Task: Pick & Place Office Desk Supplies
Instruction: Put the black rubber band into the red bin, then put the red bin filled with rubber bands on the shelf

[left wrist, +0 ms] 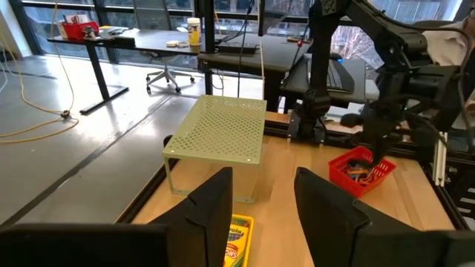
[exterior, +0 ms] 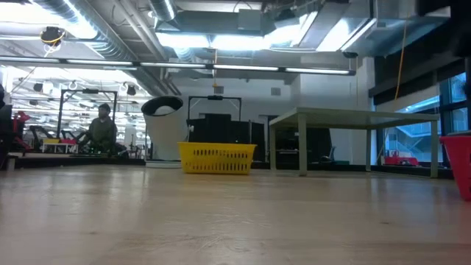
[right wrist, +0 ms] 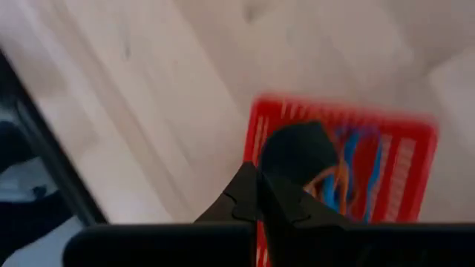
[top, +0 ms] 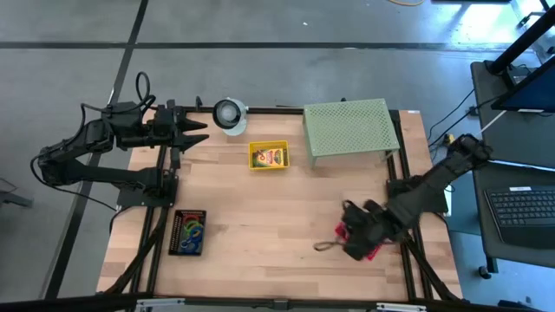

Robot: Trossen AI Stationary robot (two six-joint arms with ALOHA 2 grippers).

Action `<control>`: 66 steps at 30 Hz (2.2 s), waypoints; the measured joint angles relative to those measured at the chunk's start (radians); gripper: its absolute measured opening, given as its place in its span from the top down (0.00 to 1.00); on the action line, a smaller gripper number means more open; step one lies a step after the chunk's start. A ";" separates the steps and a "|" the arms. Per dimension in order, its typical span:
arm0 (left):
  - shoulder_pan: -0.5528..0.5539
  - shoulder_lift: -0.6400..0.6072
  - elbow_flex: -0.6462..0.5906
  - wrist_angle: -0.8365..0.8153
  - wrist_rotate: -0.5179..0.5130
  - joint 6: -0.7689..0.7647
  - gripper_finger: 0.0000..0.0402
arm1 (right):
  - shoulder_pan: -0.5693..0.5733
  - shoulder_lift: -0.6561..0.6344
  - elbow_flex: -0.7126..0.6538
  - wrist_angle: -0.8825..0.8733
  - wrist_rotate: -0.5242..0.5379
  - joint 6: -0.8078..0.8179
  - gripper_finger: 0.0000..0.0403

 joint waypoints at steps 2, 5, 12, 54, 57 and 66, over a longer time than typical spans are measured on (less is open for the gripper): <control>0.000 0.000 0.000 0.001 0.000 0.000 0.65 | 0.061 -0.034 -0.040 0.006 -0.007 0.057 1.00; 0.000 0.000 0.000 0.001 0.000 0.000 0.65 | 0.130 -0.056 -0.078 0.008 -0.033 0.098 1.00; 0.000 0.000 0.000 0.001 0.000 0.000 0.65 | 0.233 -0.061 -0.181 0.042 -0.117 0.152 1.00; 0.000 0.000 0.000 0.001 0.000 0.000 0.65 | 0.218 -0.056 -0.190 0.156 -0.309 -0.275 0.58; 0.000 0.000 0.000 0.001 0.000 0.000 0.65 | 0.218 -0.046 -0.190 0.157 -0.305 -0.396 0.61; 0.000 0.000 0.000 0.001 0.000 0.000 0.65 | 0.218 0.012 -0.190 0.158 -0.306 -0.654 0.63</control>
